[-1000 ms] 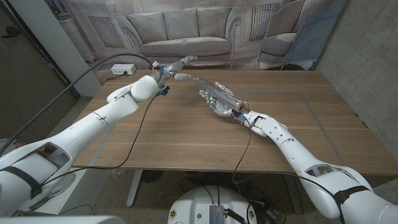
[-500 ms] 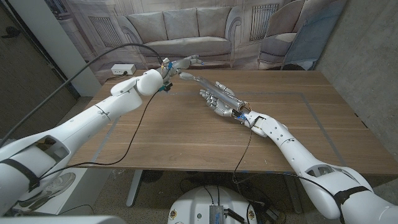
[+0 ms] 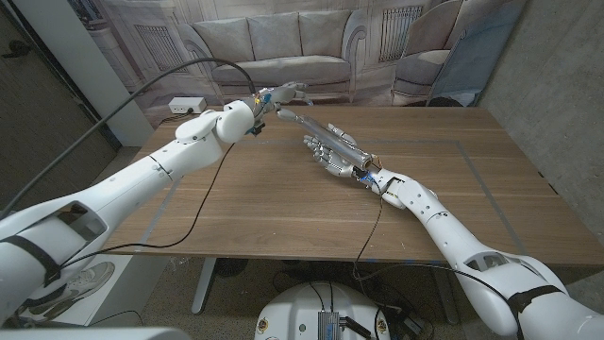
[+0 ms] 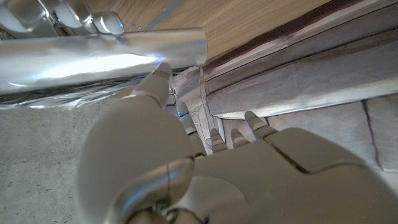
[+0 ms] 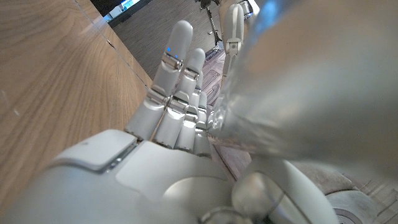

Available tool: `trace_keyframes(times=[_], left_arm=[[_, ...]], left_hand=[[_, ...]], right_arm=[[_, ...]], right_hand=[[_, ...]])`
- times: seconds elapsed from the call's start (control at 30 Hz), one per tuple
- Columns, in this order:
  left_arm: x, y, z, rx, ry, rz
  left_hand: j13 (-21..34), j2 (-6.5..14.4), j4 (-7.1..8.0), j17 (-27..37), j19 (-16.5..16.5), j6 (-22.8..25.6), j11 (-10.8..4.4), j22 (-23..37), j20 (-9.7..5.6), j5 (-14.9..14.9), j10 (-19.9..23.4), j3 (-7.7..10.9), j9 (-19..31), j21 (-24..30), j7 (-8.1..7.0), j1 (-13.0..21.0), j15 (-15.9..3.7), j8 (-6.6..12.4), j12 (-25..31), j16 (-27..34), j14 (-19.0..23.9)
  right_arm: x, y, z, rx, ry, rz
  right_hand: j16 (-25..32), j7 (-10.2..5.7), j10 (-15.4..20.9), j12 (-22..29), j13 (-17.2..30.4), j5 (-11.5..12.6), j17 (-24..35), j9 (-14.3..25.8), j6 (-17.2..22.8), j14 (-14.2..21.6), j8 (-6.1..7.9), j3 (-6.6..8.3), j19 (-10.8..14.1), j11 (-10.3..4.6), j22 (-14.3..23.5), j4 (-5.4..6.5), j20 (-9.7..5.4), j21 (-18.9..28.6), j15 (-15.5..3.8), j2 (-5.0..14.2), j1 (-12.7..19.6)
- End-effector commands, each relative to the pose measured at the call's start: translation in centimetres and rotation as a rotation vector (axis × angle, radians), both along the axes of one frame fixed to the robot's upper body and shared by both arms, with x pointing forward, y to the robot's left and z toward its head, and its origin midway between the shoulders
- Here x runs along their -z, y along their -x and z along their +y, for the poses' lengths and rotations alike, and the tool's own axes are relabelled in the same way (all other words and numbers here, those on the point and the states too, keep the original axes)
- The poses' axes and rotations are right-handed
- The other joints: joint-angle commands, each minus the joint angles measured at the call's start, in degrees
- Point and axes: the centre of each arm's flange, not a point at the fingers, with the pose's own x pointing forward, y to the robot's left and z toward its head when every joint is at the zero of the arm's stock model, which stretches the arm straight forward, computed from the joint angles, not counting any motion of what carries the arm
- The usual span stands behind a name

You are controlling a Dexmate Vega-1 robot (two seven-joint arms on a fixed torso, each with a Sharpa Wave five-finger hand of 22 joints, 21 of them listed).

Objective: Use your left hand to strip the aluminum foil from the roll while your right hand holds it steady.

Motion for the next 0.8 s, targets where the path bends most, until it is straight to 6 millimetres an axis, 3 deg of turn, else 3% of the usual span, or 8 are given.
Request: trace_keyframes(times=[0.03,0.17,0.27,0.33,0.63,0.8], left_arm=[[0.21,0.40,-1.01,-0.024,-0.007,-0.117],[0.38,0.46,-1.16,-0.041,-0.005,-0.158],[0.39,0.61,-1.21,-0.052,0.000,-0.181],[0.48,0.73,-1.21,-0.050,0.003,-0.206],[0.70,0.53,-1.57,-0.051,-0.004,-0.229],[0.85,0.31,-1.80,-0.043,-0.010,-0.212]], left_hand=[[0.02,0.48,0.28,0.06,2.41,13.98,-2.17,0.29,-1.21,0.36,5.03,-1.67,-1.53,0.64,0.85,1.09,-2.69,3.56,0.38,0.78,3.04],[0.02,1.57,0.72,0.08,3.94,17.50,-2.55,0.35,-1.83,0.47,7.62,-2.08,-1.78,1.19,3.36,1.16,-3.72,4.34,0.77,1.11,5.06],[0.00,3.12,0.71,0.01,5.37,23.60,-3.05,0.46,-2.33,0.59,10.83,-2.49,-1.96,1.76,6.63,1.97,-4.85,5.92,1.04,1.14,7.27],[0.00,3.79,0.68,0.01,5.99,25.37,-3.19,0.53,-2.52,0.68,12.57,-2.57,-2.14,2.04,7.35,2.36,-4.98,6.11,1.28,1.16,8.04],[-0.01,4.25,0.59,-0.04,7.10,26.32,-3.38,0.66,-3.26,0.69,14.79,-3.04,-2.08,2.60,8.17,2.74,-6.61,5.73,1.28,1.03,9.34],[0.01,4.99,0.70,-0.01,7.07,25.78,-3.41,0.71,-3.22,0.71,14.85,-3.04,-1.33,2.65,8.87,2.94,-6.26,5.78,0.96,0.80,9.06]], right_arm=[[-0.09,0.29,0.13,-0.007,-0.001,-0.008],[-0.10,0.33,0.22,-0.012,0.001,-0.007],[-0.11,0.36,0.23,-0.014,0.000,-0.007],[-0.13,0.44,0.23,-0.017,-0.001,-0.009],[-0.24,0.89,0.34,-0.036,-0.002,-0.018],[-0.26,0.96,0.28,-0.035,0.000,-0.019]], right_hand=[[0.38,0.16,0.84,0.28,0.32,-0.19,0.11,0.01,0.37,0.11,-0.30,0.09,0.25,0.91,0.33,0.13,-0.37,-0.08,0.08,0.07,-0.47],[0.36,0.17,0.85,0.28,0.33,-0.20,0.10,-0.11,0.43,0.08,-0.40,0.10,0.36,0.91,0.34,0.15,-0.42,-0.05,0.07,0.08,-0.57],[0.39,0.20,0.95,0.32,0.34,-0.20,0.09,-0.20,0.48,0.15,-0.47,0.11,0.42,0.99,0.35,0.16,-0.43,-0.03,0.01,0.08,-0.64],[0.41,0.24,0.95,0.31,0.35,-0.20,0.09,-0.27,0.49,0.23,-0.54,0.11,0.45,1.01,0.35,0.18,-0.44,-0.03,0.04,0.08,-0.71],[0.38,0.26,0.91,0.28,0.37,-0.22,0.06,-0.51,0.54,0.20,-0.77,0.08,0.76,1.16,0.36,0.23,-0.47,0.06,0.10,0.02,-0.97],[0.38,0.31,0.83,0.24,0.39,-0.24,0.05,-0.62,0.57,0.23,-0.88,0.06,0.85,1.18,0.37,0.26,-0.44,0.08,0.15,-0.01,-1.11]])
